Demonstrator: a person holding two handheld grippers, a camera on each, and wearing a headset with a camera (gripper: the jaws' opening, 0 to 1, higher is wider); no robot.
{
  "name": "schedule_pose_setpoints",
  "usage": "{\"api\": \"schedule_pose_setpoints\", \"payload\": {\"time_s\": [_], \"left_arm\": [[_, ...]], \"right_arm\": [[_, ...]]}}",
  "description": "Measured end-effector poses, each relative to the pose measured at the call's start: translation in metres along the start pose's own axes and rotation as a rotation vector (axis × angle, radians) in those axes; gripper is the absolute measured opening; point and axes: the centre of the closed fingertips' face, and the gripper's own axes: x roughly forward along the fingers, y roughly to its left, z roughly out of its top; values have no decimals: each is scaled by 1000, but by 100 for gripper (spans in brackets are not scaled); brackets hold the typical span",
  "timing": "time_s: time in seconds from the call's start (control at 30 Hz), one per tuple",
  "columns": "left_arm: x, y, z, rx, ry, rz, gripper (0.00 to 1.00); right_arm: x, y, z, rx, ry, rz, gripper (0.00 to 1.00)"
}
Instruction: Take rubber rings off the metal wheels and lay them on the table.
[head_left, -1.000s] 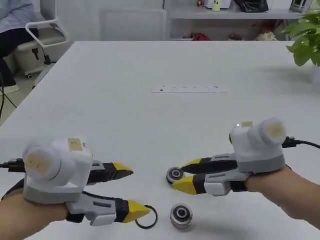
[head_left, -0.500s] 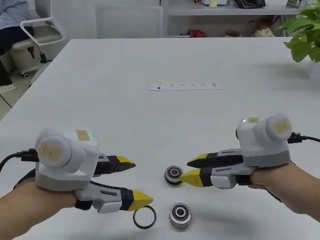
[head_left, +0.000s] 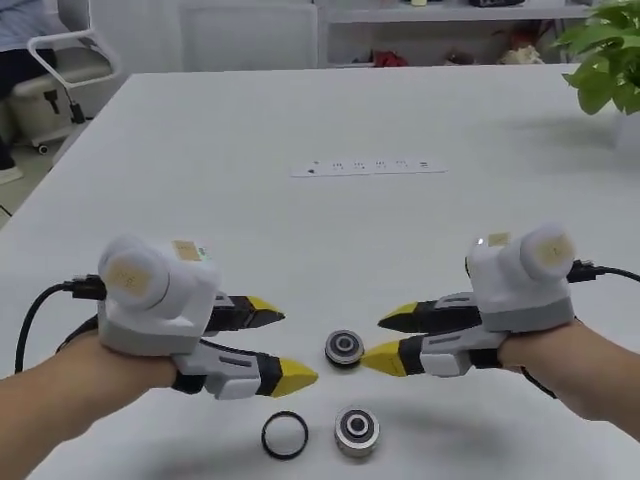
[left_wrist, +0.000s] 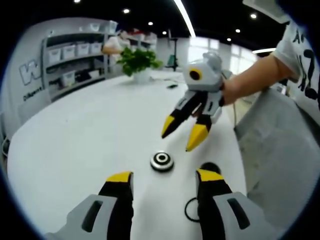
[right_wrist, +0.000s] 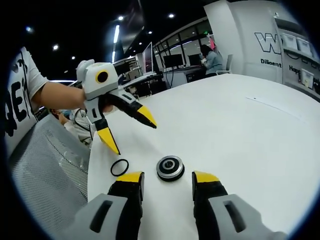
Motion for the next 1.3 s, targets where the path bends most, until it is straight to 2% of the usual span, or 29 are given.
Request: {"api": "schedule_pose_setpoints", "payload": {"time_s": [0.3, 0.47, 0.73, 1.0, 1.3], "left_arm": [[14, 0, 4, -21, -8, -25, 48], [21, 3, -2, -28, 13, -29, 46], [30, 0, -5, -39, 31, -48, 42], [41, -3, 3, -37, 18, -62, 38], [51, -1, 5, -51, 24, -57, 30]], "right_arm": [[10, -3, -8, -30, 31, 0, 34], [13, -6, -12, -37, 47, -5, 34], [17, -4, -16, -53, 57, 0, 32], [18, -3, -16, -52, 56, 2, 31], [17, -2, -17, -45, 52, -2, 31]]}}
